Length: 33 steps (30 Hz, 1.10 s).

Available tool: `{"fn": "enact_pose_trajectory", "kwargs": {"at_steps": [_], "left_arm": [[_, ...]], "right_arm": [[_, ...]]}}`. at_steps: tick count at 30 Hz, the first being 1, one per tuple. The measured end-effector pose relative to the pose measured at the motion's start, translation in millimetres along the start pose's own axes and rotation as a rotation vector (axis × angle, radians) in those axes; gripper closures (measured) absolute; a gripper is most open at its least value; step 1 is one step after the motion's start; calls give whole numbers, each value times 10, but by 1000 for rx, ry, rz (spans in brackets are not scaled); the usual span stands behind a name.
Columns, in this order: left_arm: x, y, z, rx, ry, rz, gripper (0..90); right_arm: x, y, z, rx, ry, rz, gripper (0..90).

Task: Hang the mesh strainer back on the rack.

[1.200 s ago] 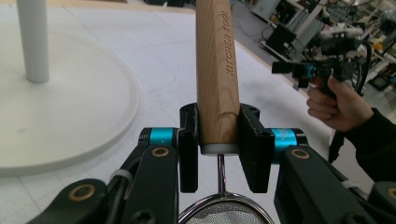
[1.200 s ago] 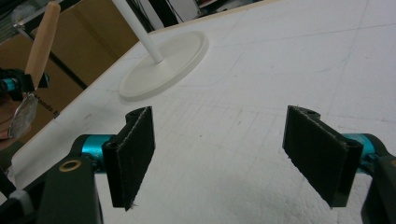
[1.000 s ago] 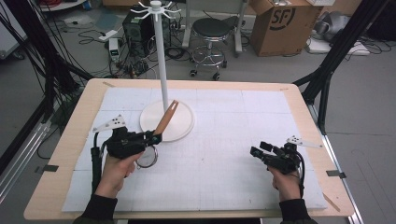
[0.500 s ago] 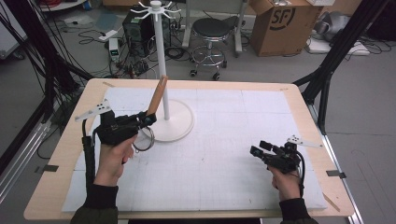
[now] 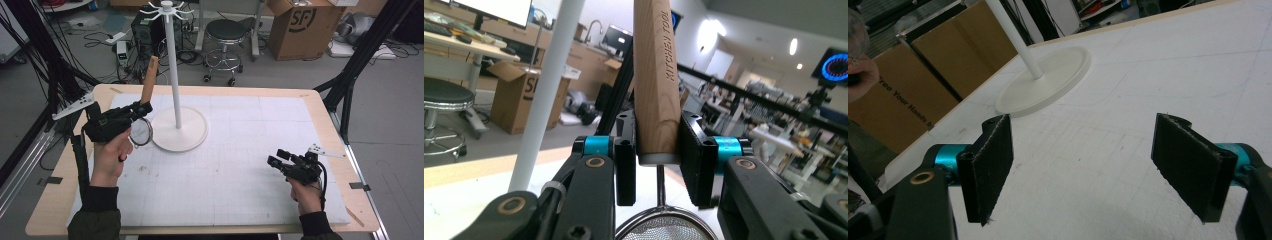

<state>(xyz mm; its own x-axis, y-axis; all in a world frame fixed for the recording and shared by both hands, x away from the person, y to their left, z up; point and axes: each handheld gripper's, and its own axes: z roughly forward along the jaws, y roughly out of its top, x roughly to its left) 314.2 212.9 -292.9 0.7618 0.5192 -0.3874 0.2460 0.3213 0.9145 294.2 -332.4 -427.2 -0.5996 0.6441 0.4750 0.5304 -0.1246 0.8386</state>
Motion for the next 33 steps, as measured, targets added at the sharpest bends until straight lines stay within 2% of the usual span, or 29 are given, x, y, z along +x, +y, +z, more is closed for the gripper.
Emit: {"fn": "enact_pose_trajectory", "kwargs": {"at_steps": [7, 11, 15, 21, 25, 33], "left_arm": [[-34, 201, 49, -27, 1, 30, 713], [-24, 308, 80, -50, -12, 31, 713], [-1, 396, 149, -41, -15, 59, 713], [60, 552, 205, -75, -29, 47, 713], [106, 632, 243, -72, -38, 44, 713], [180, 639, 310, -66, -41, 25, 712]], "right_arm": [[35, 4, 27, 4, 8, -12, 239], [33, 5, 25, 4, 11, -9, 239], [29, 6, 18, -1, 12, -12, 239], [22, 6, 23, 2, 12, -12, 240], [16, 7, 25, 3, 10, -11, 240], [16, 11, 10, -4, 4, -10, 240]]}}
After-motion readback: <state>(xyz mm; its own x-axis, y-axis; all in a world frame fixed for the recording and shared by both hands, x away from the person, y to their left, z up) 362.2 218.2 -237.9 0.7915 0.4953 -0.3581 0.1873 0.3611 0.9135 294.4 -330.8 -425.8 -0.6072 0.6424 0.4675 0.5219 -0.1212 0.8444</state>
